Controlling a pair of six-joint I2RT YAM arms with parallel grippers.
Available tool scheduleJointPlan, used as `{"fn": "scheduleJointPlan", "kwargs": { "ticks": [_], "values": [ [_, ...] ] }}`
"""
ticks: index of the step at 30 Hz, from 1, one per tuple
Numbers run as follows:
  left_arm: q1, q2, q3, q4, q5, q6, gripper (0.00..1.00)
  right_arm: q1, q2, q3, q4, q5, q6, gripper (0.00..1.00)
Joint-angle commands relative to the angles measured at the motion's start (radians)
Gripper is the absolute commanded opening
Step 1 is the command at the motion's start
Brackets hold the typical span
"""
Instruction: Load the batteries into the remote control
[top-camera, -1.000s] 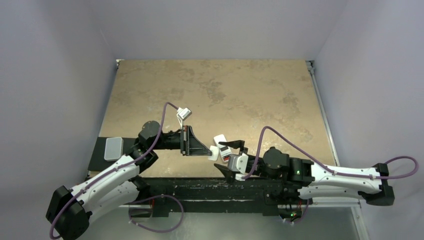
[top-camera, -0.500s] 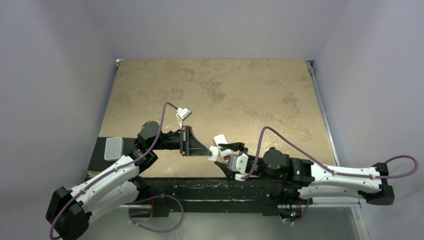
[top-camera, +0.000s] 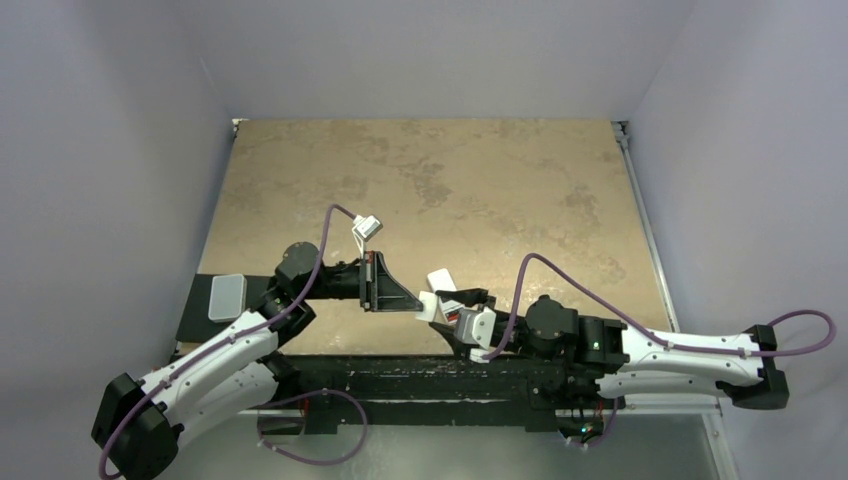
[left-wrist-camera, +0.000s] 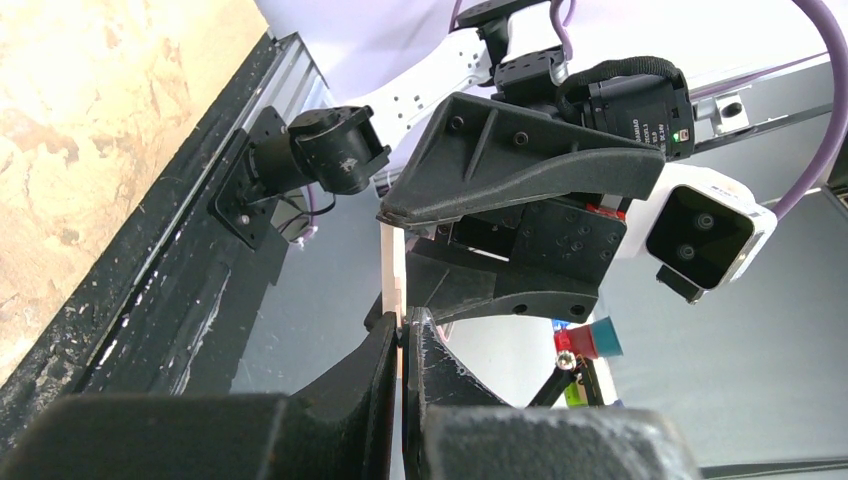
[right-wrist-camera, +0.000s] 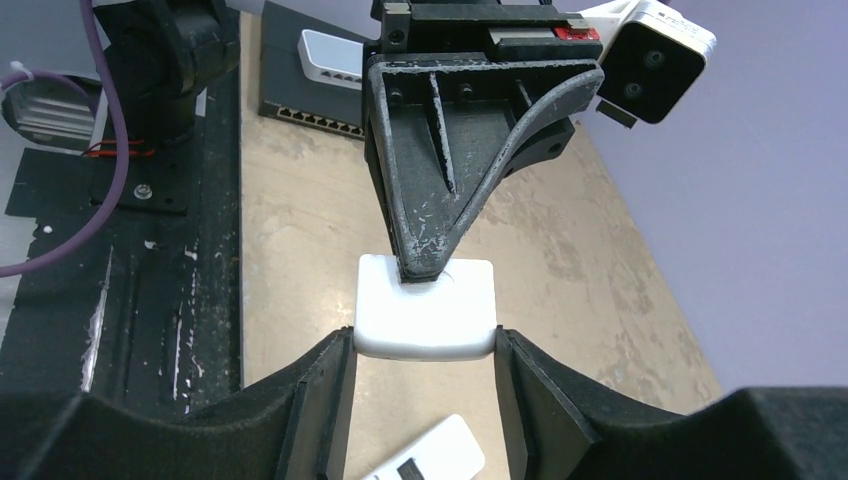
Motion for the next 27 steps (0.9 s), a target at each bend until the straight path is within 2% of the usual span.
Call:
{"fn": "scheduleJointPlan", "kwargs": {
  "ticks": [1, 6, 8, 12, 17, 22, 27],
  "values": [
    [0.004, -0.005, -0.011, 0.021, 0.014, -0.003, 0.0, 0.005, 0.004, 0.016, 0.022, 0.019, 0.006, 0.48],
    [0.002, 0.003, -0.009, 0.0, 0.01, 0.011, 0.02, 0.005, 0.006, 0.02, 0.011, 0.053, 0.03, 0.43],
    [0.003, 0.002, -0.004, -0.027, 0.003, 0.027, 0.1, 0.005, 0.005, 0.028, 0.008, 0.069, 0.053, 0.42],
    [0.003, -0.001, 0.034, -0.141, -0.024, 0.108, 0.33, 0.005, 0.007, 0.04, -0.033, 0.107, 0.122, 0.4],
    [0.003, 0.004, 0.099, -0.331, -0.106, 0.233, 0.5, 0.005, 0.053, 0.077, -0.095, 0.188, 0.259, 0.38],
    [0.003, 0.002, 0.174, -0.531, -0.228, 0.351, 0.6, 0.005, 0.145, 0.166, -0.215, 0.274, 0.471, 0.38],
    [0.002, -0.012, 0.213, -0.632, -0.303, 0.414, 0.62, 0.005, 0.207, 0.221, -0.31, 0.312, 0.669, 0.36]
  ]
}}
